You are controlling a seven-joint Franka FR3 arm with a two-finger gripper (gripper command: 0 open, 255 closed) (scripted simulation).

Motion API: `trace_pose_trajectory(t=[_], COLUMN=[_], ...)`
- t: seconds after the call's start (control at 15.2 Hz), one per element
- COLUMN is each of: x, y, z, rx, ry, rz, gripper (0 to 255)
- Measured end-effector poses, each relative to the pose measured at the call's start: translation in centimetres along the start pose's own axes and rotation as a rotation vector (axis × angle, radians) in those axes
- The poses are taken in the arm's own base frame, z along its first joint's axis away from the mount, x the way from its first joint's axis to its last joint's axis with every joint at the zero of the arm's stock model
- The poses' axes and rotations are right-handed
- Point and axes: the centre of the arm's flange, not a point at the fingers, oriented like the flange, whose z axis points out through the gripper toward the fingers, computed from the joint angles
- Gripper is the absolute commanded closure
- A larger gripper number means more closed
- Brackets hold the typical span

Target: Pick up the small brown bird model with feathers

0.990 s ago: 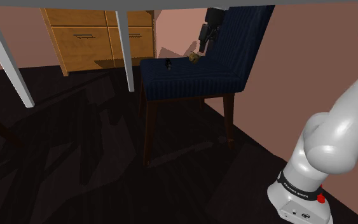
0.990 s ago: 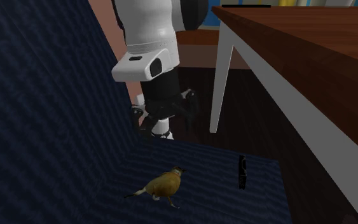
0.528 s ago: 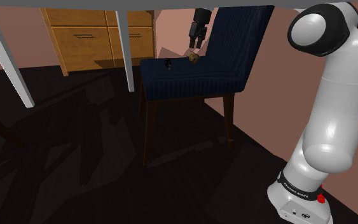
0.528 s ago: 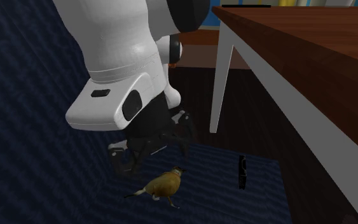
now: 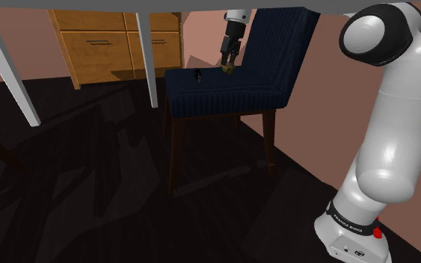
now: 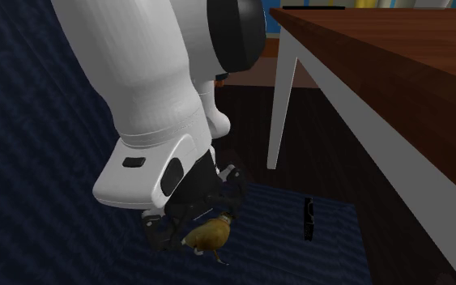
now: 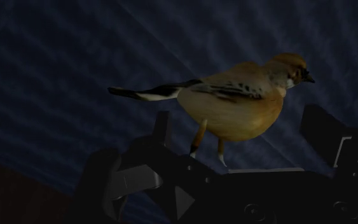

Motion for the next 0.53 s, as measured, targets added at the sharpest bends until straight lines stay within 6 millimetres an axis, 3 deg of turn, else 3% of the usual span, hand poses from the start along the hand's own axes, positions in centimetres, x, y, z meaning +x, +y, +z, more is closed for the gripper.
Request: trace_pose_trajectory(t=[0.07,0.53], x=[-0.01,-0.05], y=[0.07,0.16], z=[0.15,0.22], rx=[0.000,-0.001], ry=[0.000,0.001], rz=[0.000,0.000], gripper=[255,255])
